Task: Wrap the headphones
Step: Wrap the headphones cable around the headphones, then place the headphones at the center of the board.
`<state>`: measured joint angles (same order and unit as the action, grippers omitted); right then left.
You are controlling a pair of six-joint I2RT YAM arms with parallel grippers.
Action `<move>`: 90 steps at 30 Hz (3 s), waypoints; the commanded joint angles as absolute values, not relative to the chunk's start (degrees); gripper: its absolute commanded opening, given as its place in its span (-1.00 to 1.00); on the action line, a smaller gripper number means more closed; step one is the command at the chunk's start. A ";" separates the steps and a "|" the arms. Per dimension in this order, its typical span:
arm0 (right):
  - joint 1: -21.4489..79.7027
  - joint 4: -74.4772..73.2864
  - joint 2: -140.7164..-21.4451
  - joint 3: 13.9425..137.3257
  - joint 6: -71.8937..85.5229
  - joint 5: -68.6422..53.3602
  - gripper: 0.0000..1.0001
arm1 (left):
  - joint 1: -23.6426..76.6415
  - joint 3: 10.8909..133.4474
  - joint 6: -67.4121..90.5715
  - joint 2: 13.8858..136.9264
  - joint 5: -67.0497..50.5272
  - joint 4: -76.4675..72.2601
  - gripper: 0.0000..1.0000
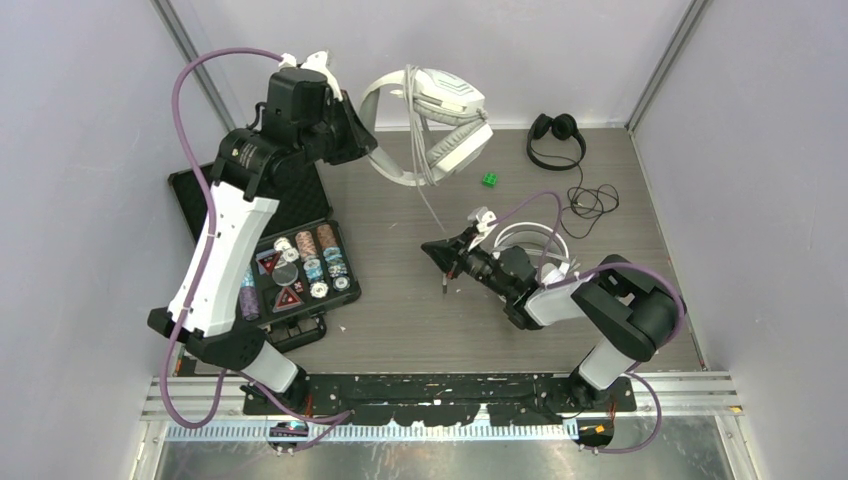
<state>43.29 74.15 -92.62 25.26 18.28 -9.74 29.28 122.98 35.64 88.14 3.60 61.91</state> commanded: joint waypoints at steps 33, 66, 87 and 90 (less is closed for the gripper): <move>26.23 6.05 -59.59 35.98 32.38 -29.68 -1.00 | 27.84 106.18 -34.62 84.15 -31.51 64.67 -1.00; 26.37 -24.37 -68.88 50.57 36.83 -41.04 -1.00 | 35.54 87.50 -80.04 96.90 5.09 50.32 -1.00; 27.16 -13.22 -77.06 46.10 52.25 -38.40 -0.76 | 37.86 90.09 -77.36 107.71 13.73 46.44 -0.83; 27.17 -12.35 -78.43 46.25 53.95 -37.33 -0.75 | 37.89 91.43 -74.56 108.57 13.30 48.69 -0.60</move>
